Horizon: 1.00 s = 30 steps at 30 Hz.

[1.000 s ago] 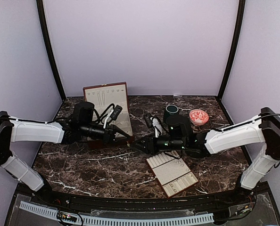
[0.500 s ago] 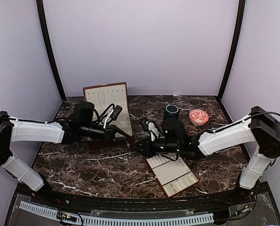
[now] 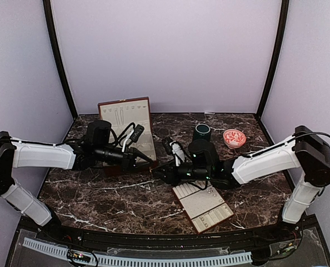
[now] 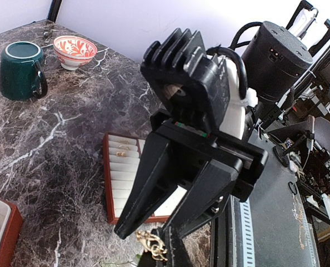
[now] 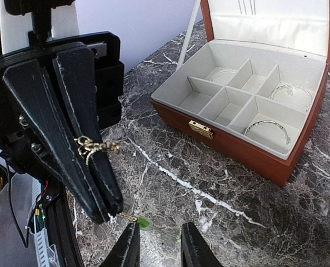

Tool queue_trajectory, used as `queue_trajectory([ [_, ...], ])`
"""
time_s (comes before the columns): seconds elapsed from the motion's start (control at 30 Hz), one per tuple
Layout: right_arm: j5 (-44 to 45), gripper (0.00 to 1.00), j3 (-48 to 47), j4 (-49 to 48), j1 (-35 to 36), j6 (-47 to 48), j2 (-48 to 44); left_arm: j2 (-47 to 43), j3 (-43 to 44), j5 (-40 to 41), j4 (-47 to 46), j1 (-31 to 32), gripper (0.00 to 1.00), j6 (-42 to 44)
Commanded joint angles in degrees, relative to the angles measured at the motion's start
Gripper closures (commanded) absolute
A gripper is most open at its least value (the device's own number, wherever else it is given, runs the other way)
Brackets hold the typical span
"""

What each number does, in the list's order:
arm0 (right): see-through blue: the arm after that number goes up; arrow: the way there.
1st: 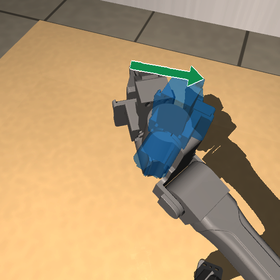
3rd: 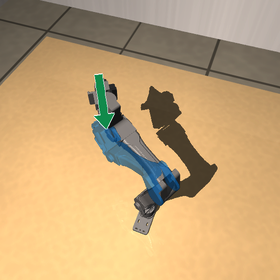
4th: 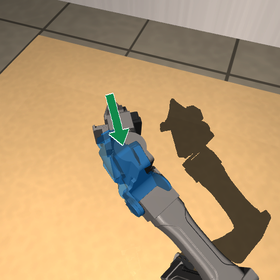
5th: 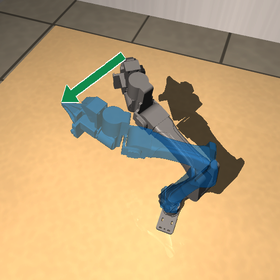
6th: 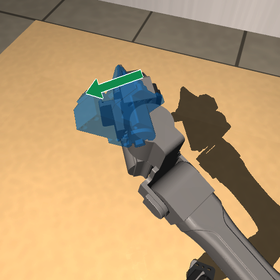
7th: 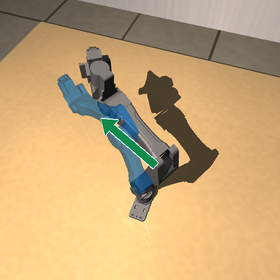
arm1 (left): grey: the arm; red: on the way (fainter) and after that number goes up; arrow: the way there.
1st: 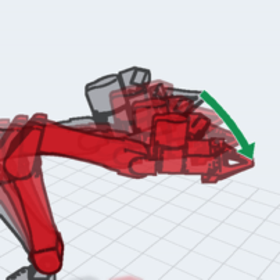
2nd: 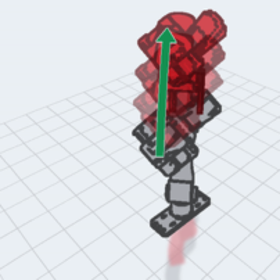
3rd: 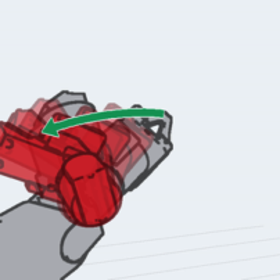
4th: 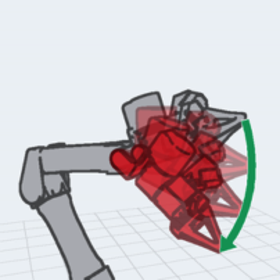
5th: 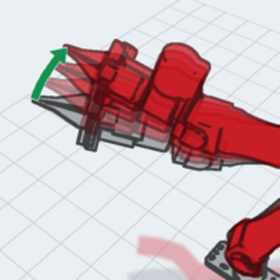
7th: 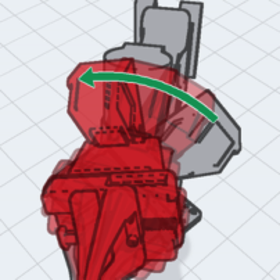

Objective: Organize the mixed jewelry

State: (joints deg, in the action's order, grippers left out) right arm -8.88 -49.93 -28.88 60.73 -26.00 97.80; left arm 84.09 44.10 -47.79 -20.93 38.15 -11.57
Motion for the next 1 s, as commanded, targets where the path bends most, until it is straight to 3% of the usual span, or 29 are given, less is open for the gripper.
queue_trajectory([
  [0.0,1.6,0.75,-1.7,-3.3,0.4,1.1,0.4,-2.0,0.6,-1.2,0.0,0.2,1.0,1.0],
  [0.47,-1.5,0.76,-2.8,-5.9,0.8,1.3,2.4,-2.3,0.6,-0.7,0.2,0.2,1.0,1.2],
  [0.97,1.9,0.76,2.8,-6.6,1.2,-1.0,0.2,-3.2,0.4,0.8,0.2,0.2,1.0,1.3],
])
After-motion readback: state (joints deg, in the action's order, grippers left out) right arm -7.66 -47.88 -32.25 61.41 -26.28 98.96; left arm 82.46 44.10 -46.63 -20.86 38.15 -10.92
